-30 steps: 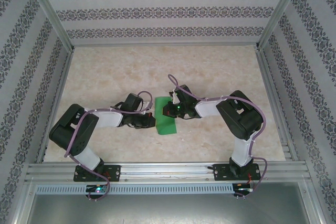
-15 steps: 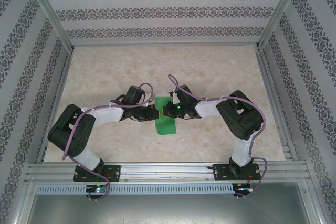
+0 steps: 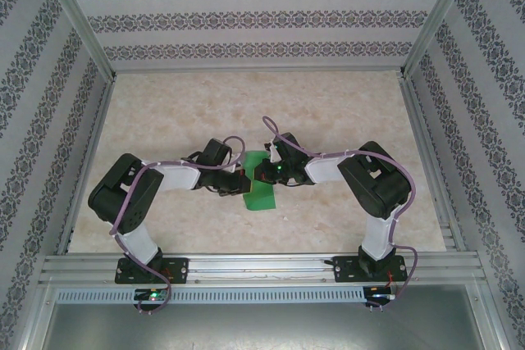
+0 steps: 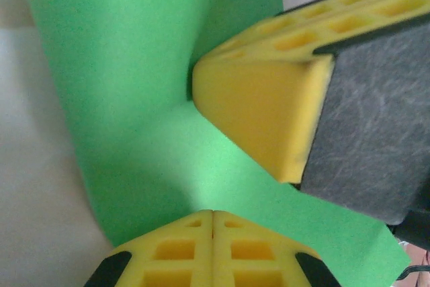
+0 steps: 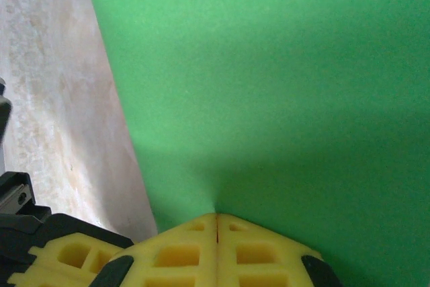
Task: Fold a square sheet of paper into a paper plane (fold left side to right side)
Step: First fold the square sheet of paper in half at the center of the table.
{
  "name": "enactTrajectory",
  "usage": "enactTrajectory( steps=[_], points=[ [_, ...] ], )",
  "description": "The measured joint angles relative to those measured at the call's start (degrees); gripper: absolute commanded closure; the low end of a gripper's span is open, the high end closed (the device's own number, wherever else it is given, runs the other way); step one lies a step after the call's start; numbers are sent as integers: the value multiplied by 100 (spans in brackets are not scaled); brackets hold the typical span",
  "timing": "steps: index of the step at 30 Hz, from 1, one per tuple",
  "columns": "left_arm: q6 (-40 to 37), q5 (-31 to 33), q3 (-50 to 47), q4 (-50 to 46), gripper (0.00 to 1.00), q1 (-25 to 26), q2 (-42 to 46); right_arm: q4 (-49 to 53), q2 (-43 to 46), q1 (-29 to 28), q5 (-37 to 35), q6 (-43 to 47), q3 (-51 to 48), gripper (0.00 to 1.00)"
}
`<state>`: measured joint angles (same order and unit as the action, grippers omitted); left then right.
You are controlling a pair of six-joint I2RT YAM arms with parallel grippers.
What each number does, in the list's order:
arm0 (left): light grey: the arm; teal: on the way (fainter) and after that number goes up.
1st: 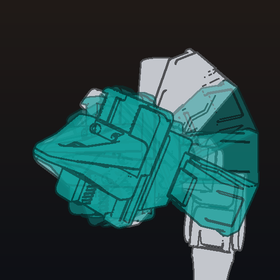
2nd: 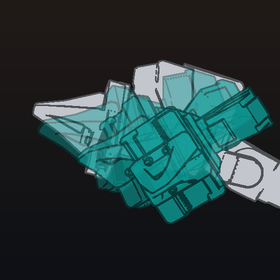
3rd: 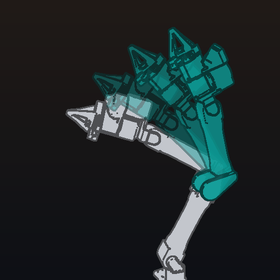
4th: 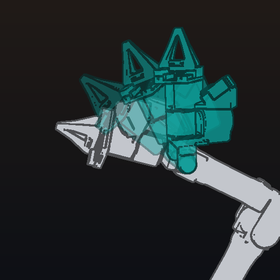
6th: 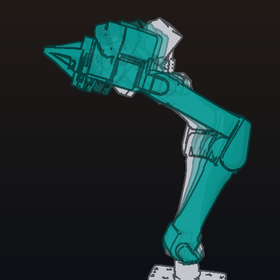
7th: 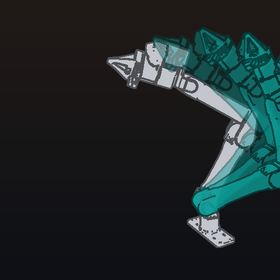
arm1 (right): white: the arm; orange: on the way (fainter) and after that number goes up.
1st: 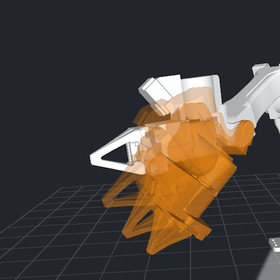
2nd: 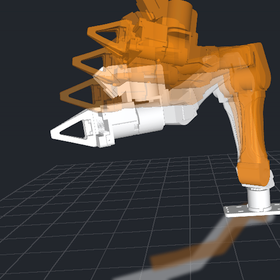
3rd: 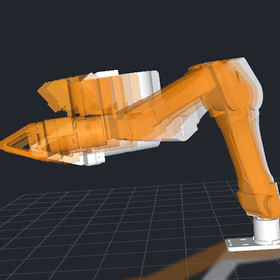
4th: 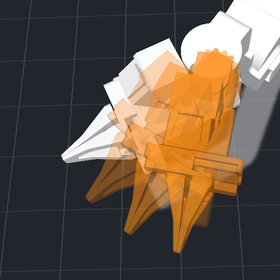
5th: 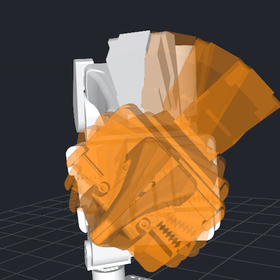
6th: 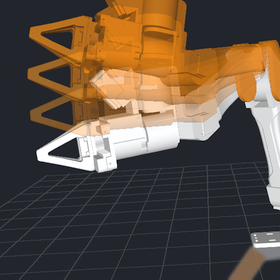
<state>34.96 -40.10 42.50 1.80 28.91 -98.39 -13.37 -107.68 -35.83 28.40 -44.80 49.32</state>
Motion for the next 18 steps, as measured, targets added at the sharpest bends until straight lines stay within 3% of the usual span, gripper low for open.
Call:
enactTrajectory(
  steps=[18],
  points=[
    [-221,26,-527,-334,100,162,490,-22,-26,9,61,0,0,100]
  ],
)
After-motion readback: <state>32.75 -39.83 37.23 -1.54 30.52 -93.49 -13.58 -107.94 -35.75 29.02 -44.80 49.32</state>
